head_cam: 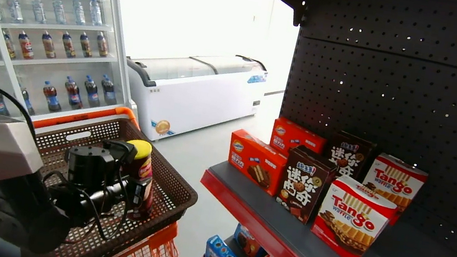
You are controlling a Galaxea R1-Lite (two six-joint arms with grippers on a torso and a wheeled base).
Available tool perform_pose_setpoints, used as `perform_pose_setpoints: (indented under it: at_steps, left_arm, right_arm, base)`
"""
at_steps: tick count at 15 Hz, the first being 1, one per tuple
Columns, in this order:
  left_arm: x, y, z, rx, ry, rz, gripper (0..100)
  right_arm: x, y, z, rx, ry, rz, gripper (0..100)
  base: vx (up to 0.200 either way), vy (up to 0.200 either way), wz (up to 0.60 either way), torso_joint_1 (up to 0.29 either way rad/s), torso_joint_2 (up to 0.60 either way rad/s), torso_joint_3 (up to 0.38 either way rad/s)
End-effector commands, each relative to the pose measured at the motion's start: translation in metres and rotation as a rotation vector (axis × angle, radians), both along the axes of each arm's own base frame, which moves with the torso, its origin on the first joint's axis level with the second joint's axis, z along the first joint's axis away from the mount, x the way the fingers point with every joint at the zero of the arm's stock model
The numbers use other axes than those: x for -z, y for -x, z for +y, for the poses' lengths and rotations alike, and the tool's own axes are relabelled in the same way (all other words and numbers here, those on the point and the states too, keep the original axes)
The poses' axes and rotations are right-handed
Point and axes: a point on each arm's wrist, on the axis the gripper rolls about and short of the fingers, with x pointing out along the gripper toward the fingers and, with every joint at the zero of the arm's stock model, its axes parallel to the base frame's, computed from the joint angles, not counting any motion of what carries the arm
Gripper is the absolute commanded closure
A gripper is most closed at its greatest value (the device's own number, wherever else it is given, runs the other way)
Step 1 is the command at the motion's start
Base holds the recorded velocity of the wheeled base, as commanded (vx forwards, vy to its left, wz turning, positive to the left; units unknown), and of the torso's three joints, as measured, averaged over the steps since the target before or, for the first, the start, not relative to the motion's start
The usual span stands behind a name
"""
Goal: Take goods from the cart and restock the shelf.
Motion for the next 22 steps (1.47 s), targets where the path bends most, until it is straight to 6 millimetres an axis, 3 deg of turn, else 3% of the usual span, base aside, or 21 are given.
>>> perform_pose_setpoints:
  at_steps: [1,4,8,12,16,22]
  left_arm:
    - [-0.074,0.008,-0.011,0.093,0.043,-0.101,100]
    - [-0.116,0.03,-0.022,0.258,0.088,-0.096,100]
    - [-0.156,0.057,-0.028,0.419,0.135,-0.084,100]
    - [-0.17,0.061,-0.032,0.508,0.159,-0.131,100]
    - [-0.178,0.089,-0.051,0.645,0.172,-0.076,100]
    - [-0.179,0.109,-0.064,0.714,0.167,-0.001,100]
  right_arm:
    - [0.0,0.0,0.0,0.0,0.0,0.002,0]
    - [0.0,0.0,0.0,-0.001,0.0,0.002,0]
    - [0.0,0.0,0.0,-0.001,0.0,0.002,0]
    - [0.0,0.0,0.0,-0.001,0.0,0.002,0]
    - [0.0,0.0,0.0,-0.001,0.0,0.002,0]
    - [0.0,0.0,0.0,0.0,0.0,0.002,0]
  base:
    - [0.0,0.0,0.0,0.0,0.0,0.0]
    - [0.0,0.0,0.0,0.0,0.0,0.0]
    - [0.0,0.0,0.0,0.0,0.0,0.0]
    - [0.0,0.0,0.0,0.0,0.0,0.0]
    - [0.0,0.0,0.0,0.0,0.0,0.0]
    - [0.0,0.0,0.0,0.0,0.0,0.0]
